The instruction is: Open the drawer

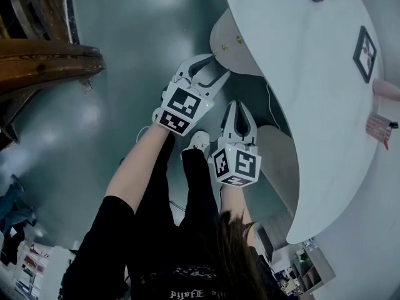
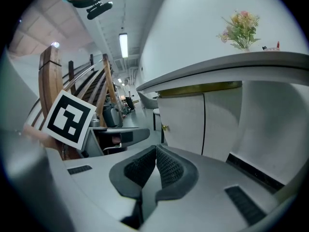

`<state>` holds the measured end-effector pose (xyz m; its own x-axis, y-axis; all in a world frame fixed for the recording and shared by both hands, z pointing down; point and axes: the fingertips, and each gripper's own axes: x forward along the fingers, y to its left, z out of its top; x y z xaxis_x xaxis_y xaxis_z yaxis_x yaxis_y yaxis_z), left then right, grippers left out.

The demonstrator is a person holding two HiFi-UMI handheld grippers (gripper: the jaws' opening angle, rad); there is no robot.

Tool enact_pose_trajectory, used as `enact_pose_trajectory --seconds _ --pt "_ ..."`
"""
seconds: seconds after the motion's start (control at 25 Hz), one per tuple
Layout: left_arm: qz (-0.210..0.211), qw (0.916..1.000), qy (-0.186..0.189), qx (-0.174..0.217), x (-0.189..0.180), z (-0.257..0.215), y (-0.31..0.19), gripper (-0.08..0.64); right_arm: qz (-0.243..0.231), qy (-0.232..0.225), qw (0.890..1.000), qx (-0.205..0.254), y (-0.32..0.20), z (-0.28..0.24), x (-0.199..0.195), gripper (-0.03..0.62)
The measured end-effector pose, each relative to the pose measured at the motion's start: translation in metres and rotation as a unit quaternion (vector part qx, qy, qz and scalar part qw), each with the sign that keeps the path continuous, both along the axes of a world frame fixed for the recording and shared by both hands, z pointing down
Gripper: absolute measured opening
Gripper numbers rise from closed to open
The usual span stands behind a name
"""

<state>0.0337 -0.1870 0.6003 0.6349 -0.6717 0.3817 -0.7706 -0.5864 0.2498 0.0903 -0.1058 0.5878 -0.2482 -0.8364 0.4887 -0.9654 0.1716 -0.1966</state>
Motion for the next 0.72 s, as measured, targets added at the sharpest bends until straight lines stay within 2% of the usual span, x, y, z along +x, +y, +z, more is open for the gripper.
enact_pose_trajectory --seconds 0.24,0.48,0.72 --pt "-0.004 1.0000 0.001 -0.001 0.007 0.010 -0.033 0.198 -0.008 0.000 1.000 -0.010 -0.003 0.012 -0.001 0.026" --pt "0.017 0.9997 -0.019 0.004 0.022 0.027 -0.057 0.198 -0.023 0.003 1.000 -0.011 -0.012 0.020 -0.005 0.026" --pt "0.048 0.9986 -0.018 0.011 0.034 0.039 -0.067 0.201 -0.029 -0.001 1.000 -0.012 -0.017 0.028 -0.012 0.026"
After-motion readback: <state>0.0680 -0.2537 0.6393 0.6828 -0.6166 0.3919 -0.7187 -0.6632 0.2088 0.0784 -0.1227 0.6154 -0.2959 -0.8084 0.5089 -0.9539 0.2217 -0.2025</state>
